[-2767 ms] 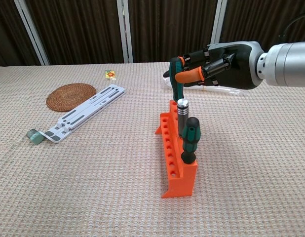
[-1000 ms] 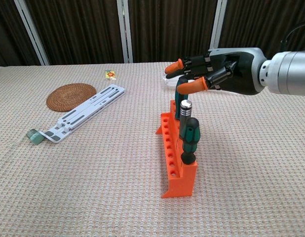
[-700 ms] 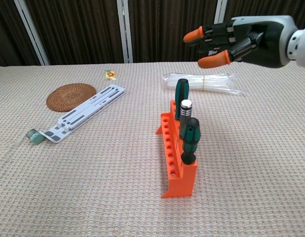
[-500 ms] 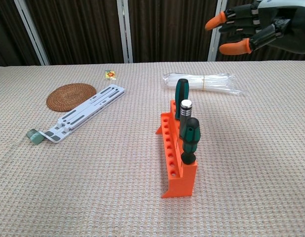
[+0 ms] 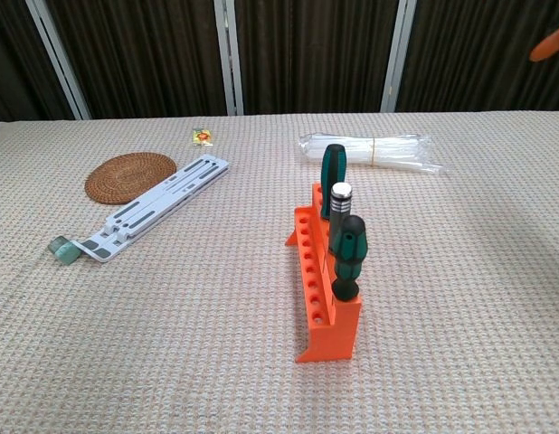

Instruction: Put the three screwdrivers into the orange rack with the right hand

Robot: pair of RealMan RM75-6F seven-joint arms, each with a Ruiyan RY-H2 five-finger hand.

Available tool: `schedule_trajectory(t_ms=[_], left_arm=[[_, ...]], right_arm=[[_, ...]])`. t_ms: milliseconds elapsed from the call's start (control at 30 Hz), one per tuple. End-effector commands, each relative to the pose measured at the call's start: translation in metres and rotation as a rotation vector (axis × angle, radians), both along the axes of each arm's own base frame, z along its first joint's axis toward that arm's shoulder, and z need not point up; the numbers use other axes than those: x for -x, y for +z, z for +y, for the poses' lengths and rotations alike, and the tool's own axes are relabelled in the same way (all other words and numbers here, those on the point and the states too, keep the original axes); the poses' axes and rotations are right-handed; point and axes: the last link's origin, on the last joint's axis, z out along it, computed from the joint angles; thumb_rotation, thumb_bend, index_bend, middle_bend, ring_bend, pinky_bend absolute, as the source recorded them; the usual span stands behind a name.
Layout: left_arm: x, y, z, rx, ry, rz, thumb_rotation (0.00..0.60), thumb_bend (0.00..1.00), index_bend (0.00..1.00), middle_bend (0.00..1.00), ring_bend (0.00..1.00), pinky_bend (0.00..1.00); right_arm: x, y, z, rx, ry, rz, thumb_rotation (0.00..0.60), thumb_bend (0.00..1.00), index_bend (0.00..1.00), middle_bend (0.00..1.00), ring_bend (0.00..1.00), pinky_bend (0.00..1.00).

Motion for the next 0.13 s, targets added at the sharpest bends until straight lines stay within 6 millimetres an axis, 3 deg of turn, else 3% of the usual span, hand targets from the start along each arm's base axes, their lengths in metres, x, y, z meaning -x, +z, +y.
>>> schedule_trajectory(t_ms=[33, 133], left_arm=[[0.0, 0.001, -0.003, -0.02, -0.006, -0.004, 0.6, 0.15, 0.0, 0.0, 0.0, 0.0], [0.001, 0.0, -0.006, -0.027, -0.008, 0.001, 0.6, 0.15, 0.0, 0.0, 0.0, 0.0]], right_arm=[[0.035, 0.011, 0.037, 0.076, -0.108, 0.145, 0.6, 0.32, 0.18, 0.0, 0.0, 0.0], [0.044, 0.014, 0.056, 0.093, -0.147, 0.144, 0.6, 0.32, 0.17, 0.0, 0.0, 0.0]])
